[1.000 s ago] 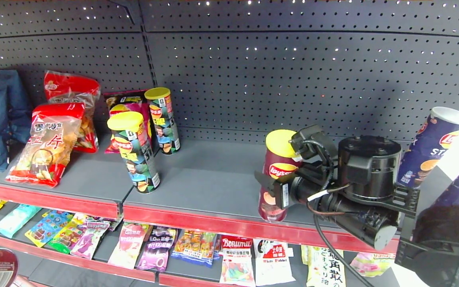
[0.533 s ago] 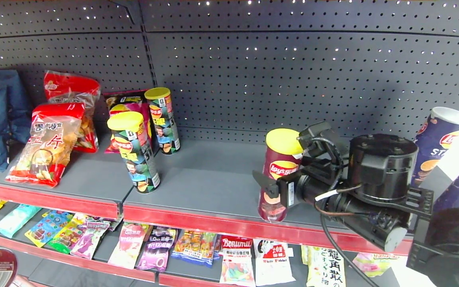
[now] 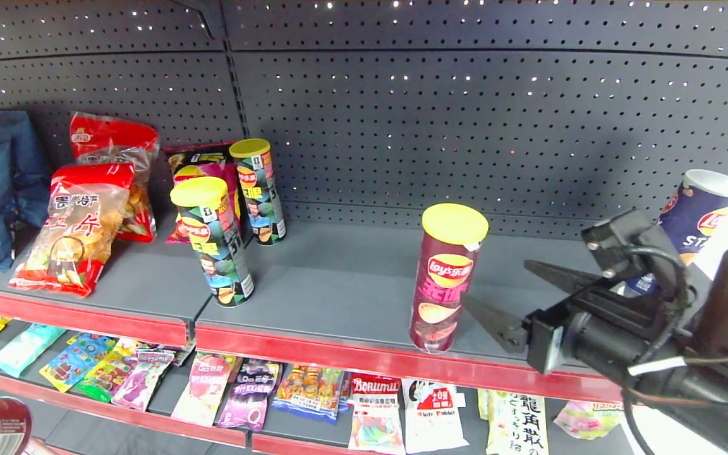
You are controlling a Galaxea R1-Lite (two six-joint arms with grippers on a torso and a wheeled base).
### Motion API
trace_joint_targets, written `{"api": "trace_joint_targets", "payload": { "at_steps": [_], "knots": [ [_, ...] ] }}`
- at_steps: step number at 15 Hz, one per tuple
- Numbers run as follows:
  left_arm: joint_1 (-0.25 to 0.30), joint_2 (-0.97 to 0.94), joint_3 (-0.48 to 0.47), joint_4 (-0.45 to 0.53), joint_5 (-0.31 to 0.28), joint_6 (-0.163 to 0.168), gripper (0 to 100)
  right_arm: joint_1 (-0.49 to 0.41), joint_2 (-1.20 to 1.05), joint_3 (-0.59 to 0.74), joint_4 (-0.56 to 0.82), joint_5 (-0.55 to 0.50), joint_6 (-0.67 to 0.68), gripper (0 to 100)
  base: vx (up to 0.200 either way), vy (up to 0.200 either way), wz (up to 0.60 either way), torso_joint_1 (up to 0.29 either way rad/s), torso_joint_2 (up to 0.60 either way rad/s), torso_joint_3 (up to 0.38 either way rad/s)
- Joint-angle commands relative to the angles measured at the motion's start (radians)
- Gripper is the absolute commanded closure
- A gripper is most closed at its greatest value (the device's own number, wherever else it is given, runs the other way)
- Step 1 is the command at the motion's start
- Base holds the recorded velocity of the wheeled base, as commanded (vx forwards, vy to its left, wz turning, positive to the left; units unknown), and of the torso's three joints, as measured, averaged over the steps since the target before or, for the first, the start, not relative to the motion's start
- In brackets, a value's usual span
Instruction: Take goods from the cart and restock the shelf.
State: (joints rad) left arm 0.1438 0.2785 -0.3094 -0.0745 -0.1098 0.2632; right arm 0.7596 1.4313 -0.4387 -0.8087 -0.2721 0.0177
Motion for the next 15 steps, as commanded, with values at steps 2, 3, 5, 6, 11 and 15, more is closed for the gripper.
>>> {"api": "trace_joint_targets", "payload": {
  "at_steps": [2, 3, 5, 6, 11, 15],
  "knots": [
    [0.0, 0.004, -0.004, -0.001, -0.001, 0.001, 100, -0.006, -0.244, 0.126, 0.013, 0.001, -0.033, 0, 0.0, 0.0, 0.0, 0.0, 0.0, 0.0],
    [0.0, 0.008, -0.005, 0.002, -0.001, 0.001, 100, -0.057, -0.299, 0.14, 0.017, -0.006, -0.045, 0, 0.0, 0.0, 0.0, 0.0, 0.0, 0.0],
    [0.0, 0.007, -0.017, 0.018, 0.002, 0.002, 100, -0.187, -0.37, 0.129, 0.065, 0.027, -0.059, 0, 0.0, 0.0, 0.0, 0.0, 0.0, 0.0],
    [0.002, 0.007, -0.03, 0.027, 0.005, 0.008, 100, -0.276, -0.417, 0.121, 0.115, 0.093, -0.061, 0, 0.0, 0.0, 0.0, 0.0, 0.0, 0.0],
    [0.017, 0.018, -0.217, 0.249, 0.047, 0.031, 100, -0.749, -0.706, 0.112, 0.531, 0.415, -0.065, 0, 0.0, 0.0, 0.0, 0.0, 0.0, 0.0],
    [-0.004, 0.031, -0.235, 0.275, 0.036, 0.07, 100, -0.838, -0.858, 0.218, 0.58, 0.419, -0.082, 0, 0.0, 0.0, 0.0, 0.0, 0.0, 0.0]
  ]
}}
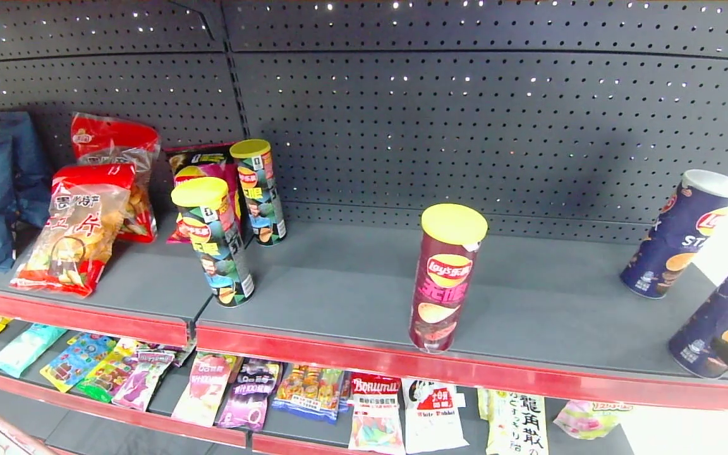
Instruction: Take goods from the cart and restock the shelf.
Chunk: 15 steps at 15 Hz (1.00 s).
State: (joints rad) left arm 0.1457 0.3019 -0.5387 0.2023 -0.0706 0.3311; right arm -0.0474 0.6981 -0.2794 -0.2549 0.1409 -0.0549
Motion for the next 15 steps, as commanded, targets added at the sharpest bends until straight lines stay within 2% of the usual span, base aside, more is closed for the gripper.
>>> {"api": "trace_joint_targets", "payload": {
  "at_steps": [1, 3, 10, 12, 15],
  "knots": [
    [-0.006, 0.009, -0.006, -0.001, -0.003, 0.005, 100, -0.032, -0.144, 0.066, 0.063, 0.002, -0.029, 0, 0.0, 0.0, 0.0, 0.0, 0.0, 0.0],
    [-0.006, 0.017, -0.004, -0.003, -0.001, 0.014, 100, -0.032, -0.16, 0.069, 0.134, -0.004, -0.037, 0, 0.0, 0.0, 0.0, 0.0, 0.0, 0.0],
    [-0.008, 0.016, 0.008, -0.003, -0.006, 0.013, 100, -0.034, -0.173, 0.095, 0.137, -0.01, -0.079, 0, 0.0, 0.0, 0.0, 0.0, 0.0, 0.0],
    [-0.008, 0.019, 0.008, -0.003, -0.028, 0.013, 100, -0.034, -0.172, 0.095, 0.137, -0.01, -0.083, 0, 0.0, 0.0, 0.0, 0.0, 0.0, 0.0],
    [-0.009, 0.02, 0.023, -0.006, -0.046, 0.013, 100, -0.034, -0.181, 0.115, 0.137, -0.01, -0.092, 0, 0.0, 0.0, -0.6, 0.004, 0.01, -0.001]
  ]
}}
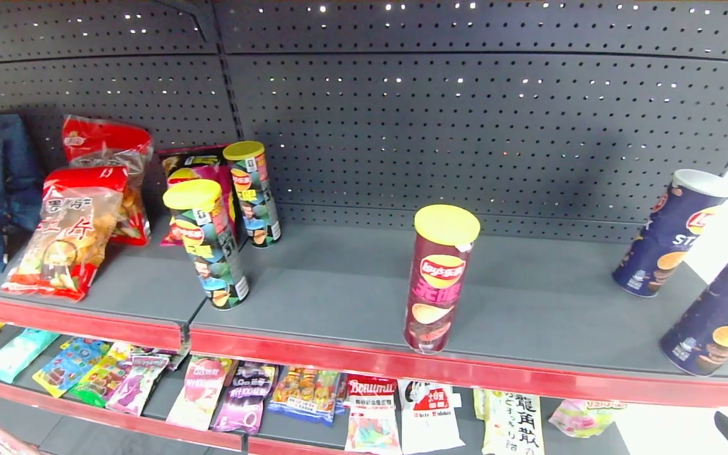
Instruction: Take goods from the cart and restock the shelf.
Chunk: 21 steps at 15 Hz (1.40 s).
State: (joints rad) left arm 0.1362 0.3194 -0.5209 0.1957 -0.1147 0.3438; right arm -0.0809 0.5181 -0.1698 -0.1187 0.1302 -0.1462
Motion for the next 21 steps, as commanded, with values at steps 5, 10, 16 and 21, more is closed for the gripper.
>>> {"api": "trace_joint_targets", "payload": {
  "at_steps": [5, 10, 16, 21],
  "knots": [
    [0.0, 0.003, 0.013, 0.002, -0.003, 0.0, 100, 0.0, 0.0, 0.019, 0.001, 0.0, -0.001, 0, 0.0, 0.0, -0.6, 0.003, 0.0, 0.005],
    [-0.001, 0.001, 0.021, 0.002, -0.042, -0.003, 100, 0.0, -0.003, 0.026, 0.001, 0.0, 0.0, 0, 0.0, 0.0, 0.0, 0.0, 0.0, 0.0],
    [-0.007, 0.188, 0.016, -0.093, -0.12, -0.009, 100, 0.001, -0.388, 0.17, 0.016, -0.047, 0.011, 0, 0.0, 0.0, 0.0, 0.0, 0.0, 0.0],
    [-0.009, 0.313, 0.015, -0.134, -0.207, -0.077, 100, 0.006, -0.423, 0.17, 0.065, -0.069, 0.065, 0, 0.0, 0.0, 0.0, 0.0, 0.0, 0.0]
  ]
}}
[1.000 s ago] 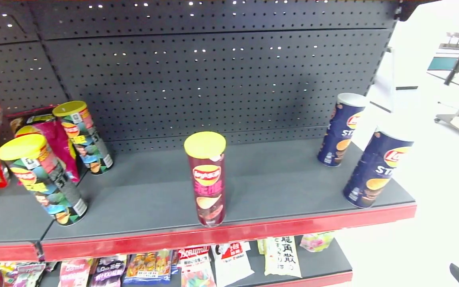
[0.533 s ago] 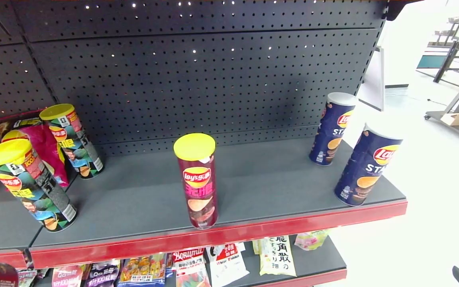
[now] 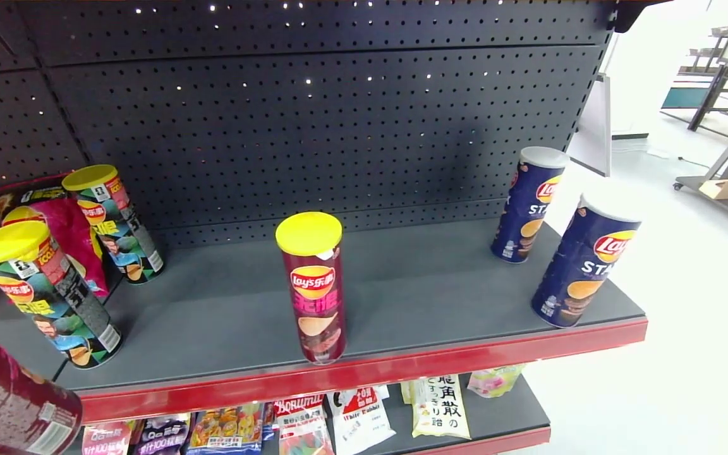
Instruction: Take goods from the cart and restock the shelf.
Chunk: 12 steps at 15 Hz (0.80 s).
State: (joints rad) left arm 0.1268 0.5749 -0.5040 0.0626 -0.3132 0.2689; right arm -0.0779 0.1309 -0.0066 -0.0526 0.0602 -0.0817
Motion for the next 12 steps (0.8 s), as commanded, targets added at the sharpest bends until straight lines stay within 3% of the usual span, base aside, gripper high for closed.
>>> {"api": "trace_joint_targets", "payload": {
  "at_steps": [1, 3, 4, 5, 7, 12],
  "knots": [
    [0.001, 0.074, -0.001, -0.001, -0.038, -0.005, 100, 0.001, -0.036, 0.007, 0.003, 0.056, 0.002, 0, 0.0, 0.0, 0.0, 0.0, 0.0, 0.0],
    [0.001, 0.095, -0.004, -0.001, -0.06, -0.02, 100, 0.009, -0.034, 0.007, 0.005, 0.079, 0.007, 0, 0.0, 0.0, 0.0, 0.0, 0.0, 0.0],
    [0.001, 0.152, -0.011, -0.029, -0.063, -0.068, 100, 0.03, -0.046, 0.007, 0.008, 0.043, 0.008, 0, 0.0, 0.0, 0.0, 0.0, 0.0, 0.0],
    [0.001, 0.181, -0.01, -0.056, -0.063, -0.085, 100, 0.029, -0.051, 0.007, 0.008, 0.007, 0.013, 0, 0.0, 0.0, 0.0, 0.0, 0.0, 0.0],
    [-0.006, 0.243, -0.005, -0.125, -0.069, -0.093, 100, 0.03, -0.051, 0.007, 0.014, -0.036, 0.025, 0, 0.0, 0.0, 0.0, 0.0, 0.0, 0.0],
    [-0.118, 0.263, -0.01, -0.194, -0.083, -0.094, 100, 0.081, -0.131, 0.007, 0.056, -0.053, 0.074, 0, 0.0, 0.0, 0.0, 0.0, 0.0, 0.0]
  ]
}}
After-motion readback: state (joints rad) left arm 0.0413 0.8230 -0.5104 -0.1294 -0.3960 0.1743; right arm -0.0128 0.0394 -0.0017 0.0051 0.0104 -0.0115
